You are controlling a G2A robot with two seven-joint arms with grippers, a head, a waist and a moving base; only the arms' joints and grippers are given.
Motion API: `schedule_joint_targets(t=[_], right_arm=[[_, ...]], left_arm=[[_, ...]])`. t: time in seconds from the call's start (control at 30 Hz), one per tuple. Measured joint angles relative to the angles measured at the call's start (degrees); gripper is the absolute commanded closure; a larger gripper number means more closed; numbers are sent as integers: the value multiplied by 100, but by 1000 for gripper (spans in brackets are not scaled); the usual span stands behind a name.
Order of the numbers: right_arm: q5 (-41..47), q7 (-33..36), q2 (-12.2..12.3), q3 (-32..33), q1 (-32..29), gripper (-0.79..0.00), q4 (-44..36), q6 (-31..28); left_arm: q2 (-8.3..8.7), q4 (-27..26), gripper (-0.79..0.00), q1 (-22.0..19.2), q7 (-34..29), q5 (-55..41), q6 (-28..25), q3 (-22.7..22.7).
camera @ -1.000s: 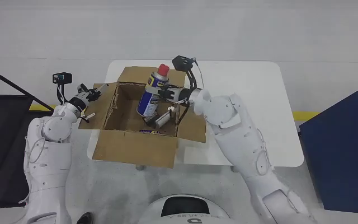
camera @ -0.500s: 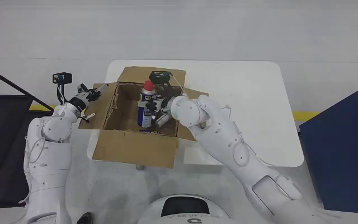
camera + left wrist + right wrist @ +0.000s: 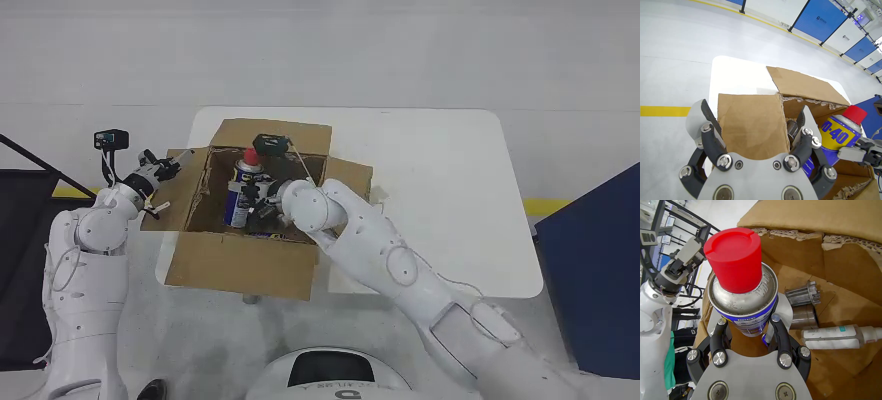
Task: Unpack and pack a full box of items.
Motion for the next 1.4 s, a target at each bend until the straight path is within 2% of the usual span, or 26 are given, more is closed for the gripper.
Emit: schedule_joint_targets(t=[0.03, 0.1, 0.13, 0.17, 0.37, 0.57, 0.77, 0.9, 1.0, 1.13, 1.3, 1.4], right_arm=[[8, -1, -18, -6, 38, -200, 41, 45], [4, 44, -47, -4, 121, -486, 113, 163], [-15, 72, -55, -3, 150, -751, 133, 214], [-37, 100, -61, -2, 171, -785, 151, 260], [-204, 315, -43, 61, 171, -785, 207, 397], [-366, 529, 87, 364, -45, -785, -259, 486], [-685, 404, 334, 1027, -545, -785, -1349, 535], [-395, 475, 538, 1860, -1155, -785, -2535, 141], [-152, 658, 651, 2416, -1517, -785, -3057, -116], [220, 848, 742, 3015, -1650, -785, -3002, -286], [409, 842, 827, 3532, -1537, -785, -2277, -377], [235, 753, 882, 3719, -1484, -785, -1977, -334]], left_arm=[[0, 0, -785, 0, 0, 0, 0, 0], [0, 0, -785, 0, 0, 0, 0, 0], [0, 0, -785, 0, 0, 0, 0, 0], [0, 0, -785, 0, 0, 0, 0, 0], [0, 0, -785, 0, 0, 0, 0, 0], [0, 0, -785, 0, 0, 0, 0, 0], [0, 0, -785, 0, 0, 0, 0, 0], [0, 0, -785, 0, 0, 0, 0, 0], [0, 0, -785, 0, 0, 0, 0, 0], [0, 0, -785, 0, 0, 0, 0, 0], [0, 0, -785, 0, 0, 0, 0, 0], [0, 0, -785, 0, 0, 0, 0, 0]])
